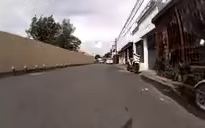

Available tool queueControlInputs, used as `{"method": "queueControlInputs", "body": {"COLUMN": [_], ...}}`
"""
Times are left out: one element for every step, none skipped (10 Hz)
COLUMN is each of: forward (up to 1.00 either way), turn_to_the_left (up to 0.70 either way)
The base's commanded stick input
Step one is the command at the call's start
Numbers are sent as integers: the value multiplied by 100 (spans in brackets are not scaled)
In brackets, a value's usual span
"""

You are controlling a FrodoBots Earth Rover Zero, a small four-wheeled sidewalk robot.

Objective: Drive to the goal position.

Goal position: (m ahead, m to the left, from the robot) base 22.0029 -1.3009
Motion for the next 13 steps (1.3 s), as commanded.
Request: {"method": "queueControlInputs", "body": {"forward": [70,70,70,70,70,70,70,70,70,70,70,70,70], "turn_to_the_left": [-35,-35,-3,0,0,0,0,0,0,0,0,0,0]}}
